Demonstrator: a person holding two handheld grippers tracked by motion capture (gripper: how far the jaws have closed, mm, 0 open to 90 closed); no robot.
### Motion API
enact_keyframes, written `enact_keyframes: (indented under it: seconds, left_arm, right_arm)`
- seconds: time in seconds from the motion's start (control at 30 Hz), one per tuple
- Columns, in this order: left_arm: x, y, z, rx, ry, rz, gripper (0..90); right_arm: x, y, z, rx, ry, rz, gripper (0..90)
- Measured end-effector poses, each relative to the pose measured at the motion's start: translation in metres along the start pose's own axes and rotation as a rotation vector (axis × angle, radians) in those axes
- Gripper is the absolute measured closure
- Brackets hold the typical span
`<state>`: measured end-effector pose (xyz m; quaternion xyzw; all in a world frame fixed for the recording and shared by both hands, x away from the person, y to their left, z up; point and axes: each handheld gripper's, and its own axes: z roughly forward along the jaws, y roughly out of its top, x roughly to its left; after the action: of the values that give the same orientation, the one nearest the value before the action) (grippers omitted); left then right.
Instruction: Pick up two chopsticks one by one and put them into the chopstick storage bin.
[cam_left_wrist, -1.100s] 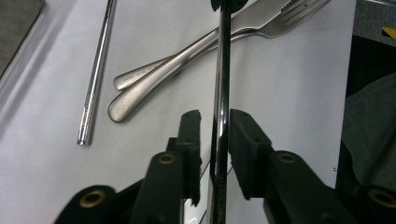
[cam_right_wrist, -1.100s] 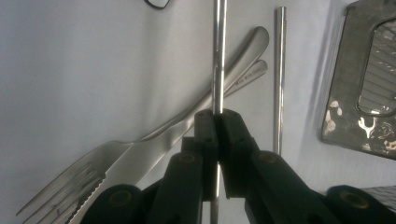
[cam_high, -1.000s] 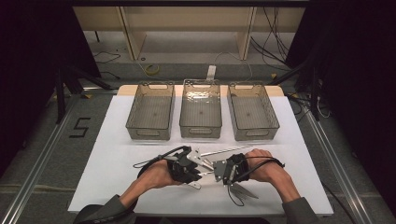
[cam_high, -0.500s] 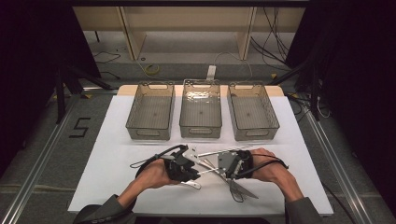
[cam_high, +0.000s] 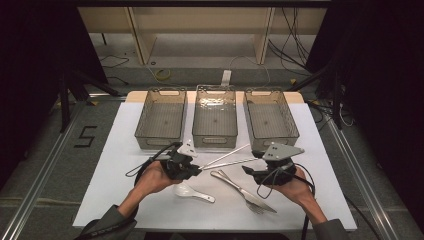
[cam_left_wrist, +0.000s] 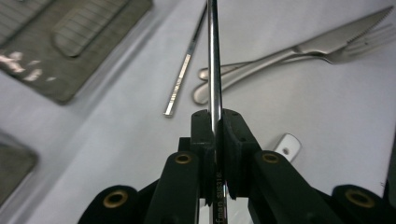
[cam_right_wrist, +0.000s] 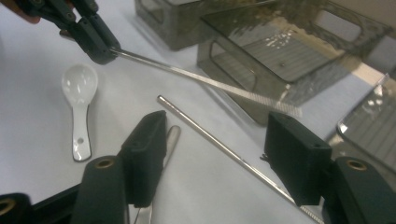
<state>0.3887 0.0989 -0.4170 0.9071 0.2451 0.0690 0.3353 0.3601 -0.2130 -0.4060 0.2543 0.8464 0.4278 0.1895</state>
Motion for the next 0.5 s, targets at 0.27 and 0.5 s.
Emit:
enact_keyframes:
  seconds: [0.27, 0.5]
  left_arm:
    - [0.021, -0.003, -0.016, -0.061, 0.051, -0.079, 83.3]
    - [0.049, -0.005, -0.032, -0.11, 0.092, -0.188, 83.2]
  right_arm:
    - [-0.004, -0.023, -0.011, -0.054, -0.035, 0.143, 35.0]
    - [0.004, -0.03, -0.021, -0.085, -0.039, 0.188, 32.5]
